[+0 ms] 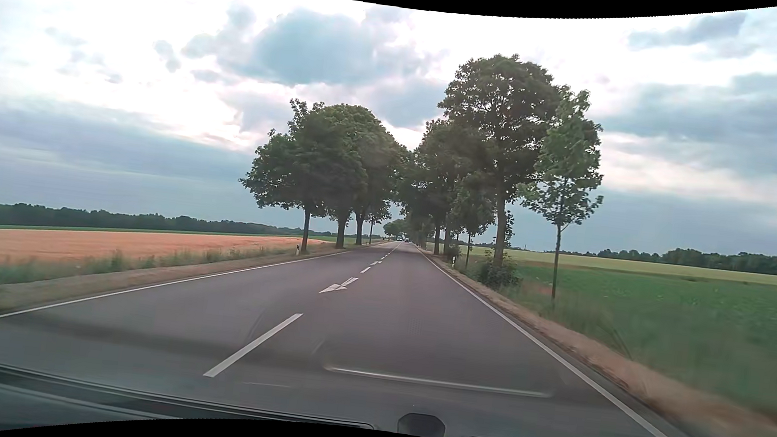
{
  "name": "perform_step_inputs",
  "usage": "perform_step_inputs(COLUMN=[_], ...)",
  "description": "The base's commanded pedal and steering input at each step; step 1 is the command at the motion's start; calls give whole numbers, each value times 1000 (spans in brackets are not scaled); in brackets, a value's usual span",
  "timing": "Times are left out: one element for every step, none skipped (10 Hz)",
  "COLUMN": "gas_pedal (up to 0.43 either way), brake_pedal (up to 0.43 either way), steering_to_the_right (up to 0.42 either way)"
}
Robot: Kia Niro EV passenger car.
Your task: Follow the waypoints while adhering to traffic rules and regulations
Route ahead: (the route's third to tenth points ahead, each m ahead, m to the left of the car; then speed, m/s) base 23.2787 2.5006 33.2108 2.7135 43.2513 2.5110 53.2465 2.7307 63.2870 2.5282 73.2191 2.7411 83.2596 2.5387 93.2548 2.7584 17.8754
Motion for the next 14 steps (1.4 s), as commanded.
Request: perform_step_inputs(gas_pedal=[150,150,150,150,150,150,150,150,150,150,150,150,150,150], brake_pedal=[0,0,0,0,0,0,0,0,0,0,0,0,0,0], steering_to_the_right=[-3,-3,-3,-3,-3,-3,-3,-3,-3,-3,-3,-3,-3,-3])
